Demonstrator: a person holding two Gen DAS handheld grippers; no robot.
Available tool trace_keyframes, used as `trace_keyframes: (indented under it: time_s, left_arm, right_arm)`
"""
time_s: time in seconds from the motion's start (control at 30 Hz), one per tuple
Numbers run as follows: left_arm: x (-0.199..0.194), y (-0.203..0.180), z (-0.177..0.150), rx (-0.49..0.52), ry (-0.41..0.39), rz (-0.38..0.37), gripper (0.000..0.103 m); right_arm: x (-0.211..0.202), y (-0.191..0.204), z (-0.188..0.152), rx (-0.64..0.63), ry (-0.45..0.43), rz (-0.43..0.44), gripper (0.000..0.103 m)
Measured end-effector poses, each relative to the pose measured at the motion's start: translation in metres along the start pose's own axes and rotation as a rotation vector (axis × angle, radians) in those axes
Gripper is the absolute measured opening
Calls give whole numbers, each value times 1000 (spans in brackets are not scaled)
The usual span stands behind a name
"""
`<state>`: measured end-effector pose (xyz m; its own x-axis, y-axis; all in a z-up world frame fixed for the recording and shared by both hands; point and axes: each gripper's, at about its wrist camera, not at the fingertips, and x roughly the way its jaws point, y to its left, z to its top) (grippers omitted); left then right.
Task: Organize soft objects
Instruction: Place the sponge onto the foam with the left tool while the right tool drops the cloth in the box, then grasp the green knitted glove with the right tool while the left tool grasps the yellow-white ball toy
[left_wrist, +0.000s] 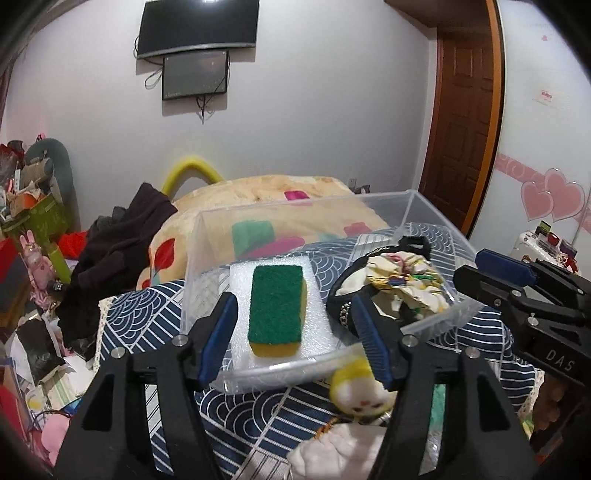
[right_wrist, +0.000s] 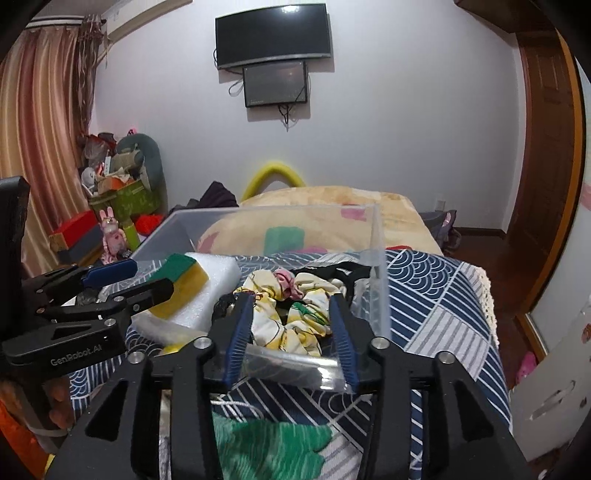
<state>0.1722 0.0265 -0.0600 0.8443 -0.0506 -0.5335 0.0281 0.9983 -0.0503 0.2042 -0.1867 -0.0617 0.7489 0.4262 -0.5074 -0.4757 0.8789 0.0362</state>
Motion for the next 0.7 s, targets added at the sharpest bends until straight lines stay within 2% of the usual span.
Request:
trace_keyframes:
  time_s: [0.17,0.33,0.57,0.7]
  left_arm:
    - [-17,-6,-5,4,-27,-21,70]
    - [-28,-9,-15,-4,-24,-49,70]
    - [-27,-17,-40,-8,19,-91,70]
    - [-14,-23,-49,-16,68,-93,70]
  right_arm:
    - [-18,-3,-2,9,-38,2,52]
    - [-27,-3,-14,10,-37,4,52]
    - [-17,-2,-44,1,46,22,52]
    - [-8,1,-58,10,103,36,52]
